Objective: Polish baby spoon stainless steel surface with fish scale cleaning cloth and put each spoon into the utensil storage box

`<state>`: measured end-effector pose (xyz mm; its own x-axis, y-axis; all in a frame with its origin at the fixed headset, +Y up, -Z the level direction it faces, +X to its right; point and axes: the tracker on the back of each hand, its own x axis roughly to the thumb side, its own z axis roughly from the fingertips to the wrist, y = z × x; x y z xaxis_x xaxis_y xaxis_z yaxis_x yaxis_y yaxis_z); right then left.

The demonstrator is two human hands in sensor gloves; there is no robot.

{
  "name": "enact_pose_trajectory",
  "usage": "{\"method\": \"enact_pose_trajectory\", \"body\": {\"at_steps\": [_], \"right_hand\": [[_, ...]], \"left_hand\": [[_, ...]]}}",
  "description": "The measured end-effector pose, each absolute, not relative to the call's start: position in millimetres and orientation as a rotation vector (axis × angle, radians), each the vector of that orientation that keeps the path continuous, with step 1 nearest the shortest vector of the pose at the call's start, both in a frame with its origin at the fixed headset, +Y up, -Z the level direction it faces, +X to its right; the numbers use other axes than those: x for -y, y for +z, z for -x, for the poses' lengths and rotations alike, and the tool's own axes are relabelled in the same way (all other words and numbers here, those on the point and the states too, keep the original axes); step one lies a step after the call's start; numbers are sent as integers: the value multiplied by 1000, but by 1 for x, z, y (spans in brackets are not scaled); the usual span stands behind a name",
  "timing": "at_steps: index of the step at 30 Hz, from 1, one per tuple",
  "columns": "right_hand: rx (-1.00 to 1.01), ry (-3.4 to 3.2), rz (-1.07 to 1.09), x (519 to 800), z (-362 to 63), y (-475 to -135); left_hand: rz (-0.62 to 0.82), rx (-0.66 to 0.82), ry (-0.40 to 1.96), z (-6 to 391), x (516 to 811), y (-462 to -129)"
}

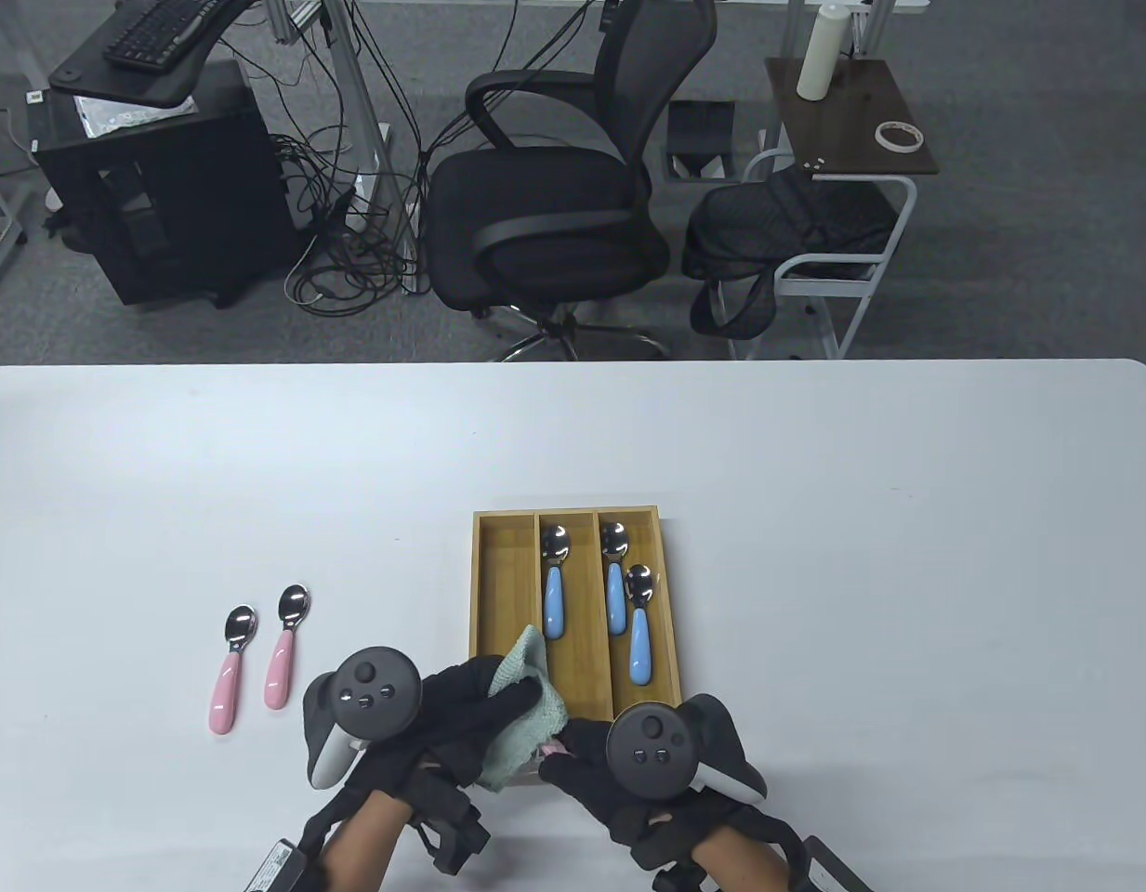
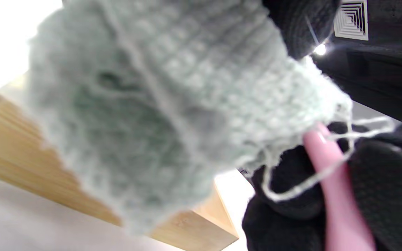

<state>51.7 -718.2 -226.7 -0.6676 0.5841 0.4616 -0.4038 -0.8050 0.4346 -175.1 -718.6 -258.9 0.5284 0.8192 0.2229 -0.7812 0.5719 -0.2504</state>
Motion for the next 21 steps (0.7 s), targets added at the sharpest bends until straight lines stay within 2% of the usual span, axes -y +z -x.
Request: {"method": "enact_pose_trajectory", "body": {"at_steps": [7, 10, 11, 13, 15, 18, 21], "right_hand": [[-413, 2377, -779, 711, -55, -230], [-419, 2434, -739, 712, -61, -230], [-405, 2450, -712, 712, -63, -231], [-393, 2483, -575, 717, -68, -238], [-402, 2471, -425, 725, -72, -248], [-446, 2492, -285, 733, -75, -265], [-413, 2525, -212, 727, -70, -281]], "left_hand": [[39, 262, 937, 188, 713, -261], [-131, 102, 910, 218, 705, -263], [-144, 67, 935, 227, 705, -263], [-166, -33, 1049, 251, 706, -264], [-150, -85, 1031, 264, 707, -265], [-168, -123, 980, 274, 708, -266], [-152, -123, 1055, 276, 710, -267]]}}
